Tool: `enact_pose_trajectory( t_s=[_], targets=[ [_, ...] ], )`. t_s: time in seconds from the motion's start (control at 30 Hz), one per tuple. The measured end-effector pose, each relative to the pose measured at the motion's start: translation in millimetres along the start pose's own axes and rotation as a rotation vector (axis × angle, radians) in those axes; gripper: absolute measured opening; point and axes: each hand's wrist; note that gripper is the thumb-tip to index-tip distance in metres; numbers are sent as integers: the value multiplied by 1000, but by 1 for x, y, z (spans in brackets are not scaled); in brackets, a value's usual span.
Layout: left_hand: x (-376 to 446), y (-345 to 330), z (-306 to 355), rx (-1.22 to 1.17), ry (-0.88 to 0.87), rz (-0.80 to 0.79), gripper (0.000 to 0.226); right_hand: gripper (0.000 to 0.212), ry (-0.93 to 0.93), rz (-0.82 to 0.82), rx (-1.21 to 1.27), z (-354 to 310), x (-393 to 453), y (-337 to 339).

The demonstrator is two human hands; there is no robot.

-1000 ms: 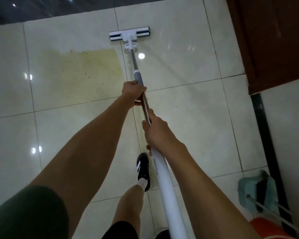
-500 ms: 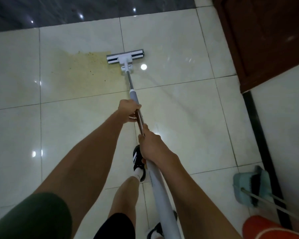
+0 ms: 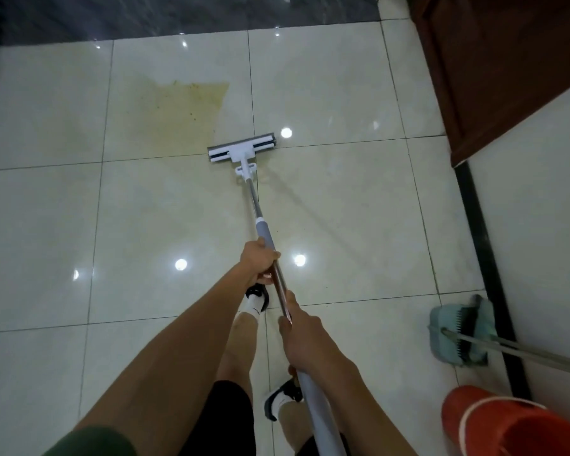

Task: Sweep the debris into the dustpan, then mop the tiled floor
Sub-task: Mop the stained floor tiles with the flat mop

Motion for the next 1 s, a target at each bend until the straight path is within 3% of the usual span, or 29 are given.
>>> enact_pose_trajectory(
  t_s=[0.17, 0.5, 0.77, 1.0],
  targets=[
    [-7, -4, -8, -105, 11, 30, 73, 55, 20, 8, -32, 2, -12, 1],
    [48, 24, 59, -175, -38, 73, 74, 56, -24, 16, -21, -56, 50, 36],
    [150, 104, 155, -183, -62, 103, 72, 58, -14, 11, 17, -166, 158, 63],
    [254, 190, 284, -181, -94, 125, 67, 57, 10, -2, 5, -295, 288, 109]
  ],
)
Point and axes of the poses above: each hand's wrist, its own x-axis towards the middle knuckle, its own y-axis out of the back of the hand, z = x × y, and after that the axes turned 3 degrees about x, right-handed
